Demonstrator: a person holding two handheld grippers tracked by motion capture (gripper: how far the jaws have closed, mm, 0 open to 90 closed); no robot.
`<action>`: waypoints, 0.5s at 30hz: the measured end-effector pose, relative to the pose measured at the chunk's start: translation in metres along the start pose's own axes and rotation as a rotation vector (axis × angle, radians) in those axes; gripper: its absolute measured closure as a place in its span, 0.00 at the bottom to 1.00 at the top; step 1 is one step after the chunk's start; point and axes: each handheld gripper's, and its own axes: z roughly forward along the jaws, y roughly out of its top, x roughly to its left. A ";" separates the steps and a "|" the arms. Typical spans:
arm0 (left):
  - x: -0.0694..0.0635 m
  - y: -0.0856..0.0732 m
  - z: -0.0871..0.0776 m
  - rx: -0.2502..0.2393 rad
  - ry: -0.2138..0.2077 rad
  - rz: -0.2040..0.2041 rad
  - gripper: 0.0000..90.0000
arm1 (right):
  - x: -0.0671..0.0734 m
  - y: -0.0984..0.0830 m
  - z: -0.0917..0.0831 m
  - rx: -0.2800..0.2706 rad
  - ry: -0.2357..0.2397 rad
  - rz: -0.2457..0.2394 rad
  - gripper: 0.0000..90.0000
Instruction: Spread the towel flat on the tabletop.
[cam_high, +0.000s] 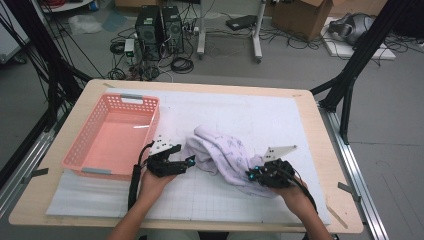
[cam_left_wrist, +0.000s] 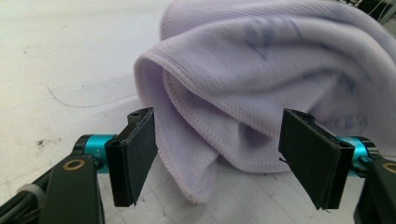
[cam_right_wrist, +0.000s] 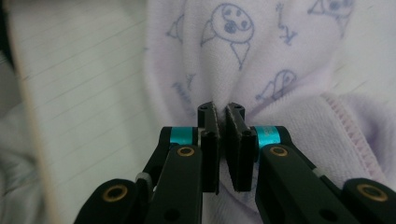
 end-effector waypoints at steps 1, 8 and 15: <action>0.000 0.000 0.000 0.001 -0.002 -0.001 0.31 | 0.004 -0.004 -0.004 0.006 0.012 -0.003 0.95; -0.004 0.001 0.000 -0.022 -0.059 -0.016 0.32 | 0.023 -0.020 -0.023 0.036 0.053 -0.037 0.86; -0.008 0.003 0.008 0.008 -0.068 -0.022 0.48 | 0.011 0.018 -0.025 -0.132 -0.028 -0.027 0.59</action>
